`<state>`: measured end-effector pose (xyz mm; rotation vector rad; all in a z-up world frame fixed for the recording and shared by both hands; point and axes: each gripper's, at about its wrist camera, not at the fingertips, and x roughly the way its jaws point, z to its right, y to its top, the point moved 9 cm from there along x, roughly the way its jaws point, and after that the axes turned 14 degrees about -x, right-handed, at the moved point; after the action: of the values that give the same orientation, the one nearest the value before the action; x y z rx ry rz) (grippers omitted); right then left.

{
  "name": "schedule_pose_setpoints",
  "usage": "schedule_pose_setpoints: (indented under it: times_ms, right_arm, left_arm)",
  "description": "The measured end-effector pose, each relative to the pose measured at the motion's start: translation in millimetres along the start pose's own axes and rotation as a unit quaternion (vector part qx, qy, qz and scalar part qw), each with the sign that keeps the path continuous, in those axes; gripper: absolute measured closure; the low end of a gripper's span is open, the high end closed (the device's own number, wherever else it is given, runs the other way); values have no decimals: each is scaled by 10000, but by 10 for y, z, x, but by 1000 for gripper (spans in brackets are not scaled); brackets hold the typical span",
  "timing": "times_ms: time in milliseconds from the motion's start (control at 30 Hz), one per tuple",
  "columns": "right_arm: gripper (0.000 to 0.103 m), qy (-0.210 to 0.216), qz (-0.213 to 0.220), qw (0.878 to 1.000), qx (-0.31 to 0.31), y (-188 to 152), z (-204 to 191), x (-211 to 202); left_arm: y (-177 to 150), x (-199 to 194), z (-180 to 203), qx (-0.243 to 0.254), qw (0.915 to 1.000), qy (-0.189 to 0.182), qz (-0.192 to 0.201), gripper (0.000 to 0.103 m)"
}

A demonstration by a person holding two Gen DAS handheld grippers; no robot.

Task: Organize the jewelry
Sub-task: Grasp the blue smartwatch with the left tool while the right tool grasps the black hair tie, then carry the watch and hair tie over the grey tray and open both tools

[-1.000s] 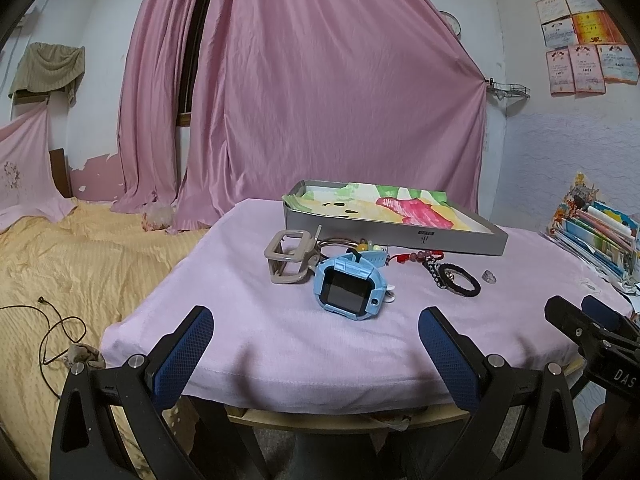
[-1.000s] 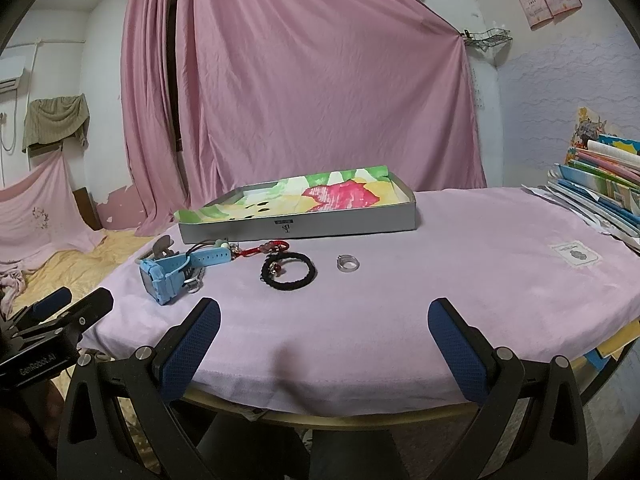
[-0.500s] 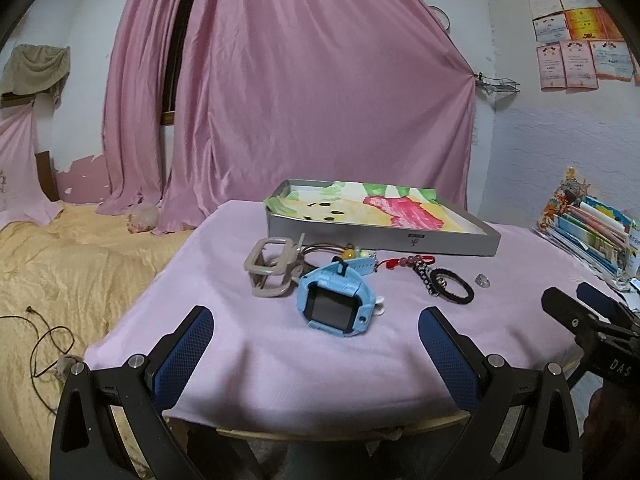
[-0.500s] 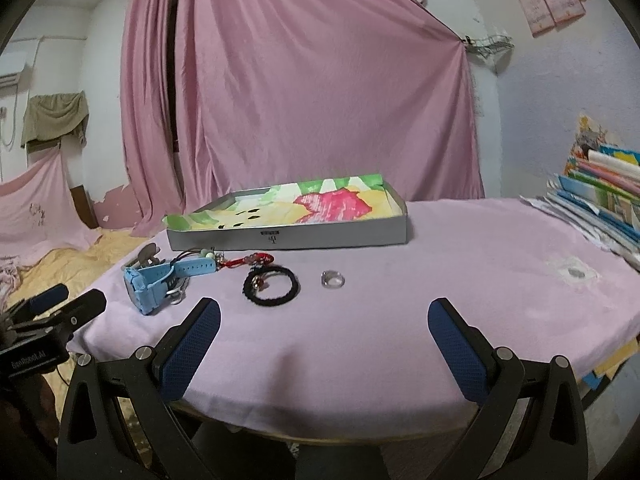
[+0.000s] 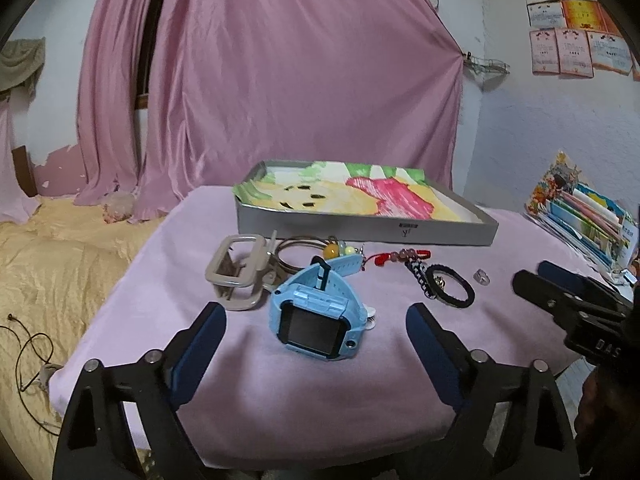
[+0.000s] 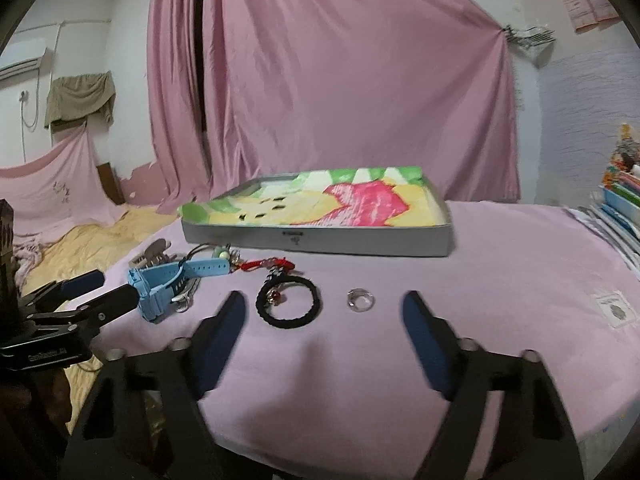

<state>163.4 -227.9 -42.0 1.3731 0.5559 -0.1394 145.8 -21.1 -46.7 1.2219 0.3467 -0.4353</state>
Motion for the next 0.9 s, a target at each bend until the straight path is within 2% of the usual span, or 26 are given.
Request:
schedule_pose_setpoints:
  times_ms: [100,233,467,567,633,767,833,900]
  right_arm:
    - [47,276,-227,9993,-110,-10,-82,136]
    - [53,599,-545,9963,-303,14,-206,325]
    - [67,961,-1098,9880,-507,0,-371,633]
    - [69,998,-1203,9858,-615,22,-417,702]
    - [74,1053,-1293,9837,-666,12,-458,737]
    - [81,941,-1370,9817,-929,14,-516,709]
    - [98,1017,-1399,9804,-946,17,-537,681]
    - [98,1066,-1398,9801,-923,17,-549,650]
  left_arm:
    - [-2,63,5,5,9999,-57,-116,19]
    - [8,143,-2,-47,9995,-158,-256,23]
    - [-9,295,-29,-161,9978,-307,-560,43]
    - [-9,317,-40,-239,9970,-393,-621,44]
    - [-12,319,-38,-278,9967,-418,-636,44]
    - [-15,316,-45,-359,9962,-448,-658,45]
    - [-14,315,-50,-363,9963,-431,-654,45]
    - [-20,304,-47,-357,9963,-421,-651,45]
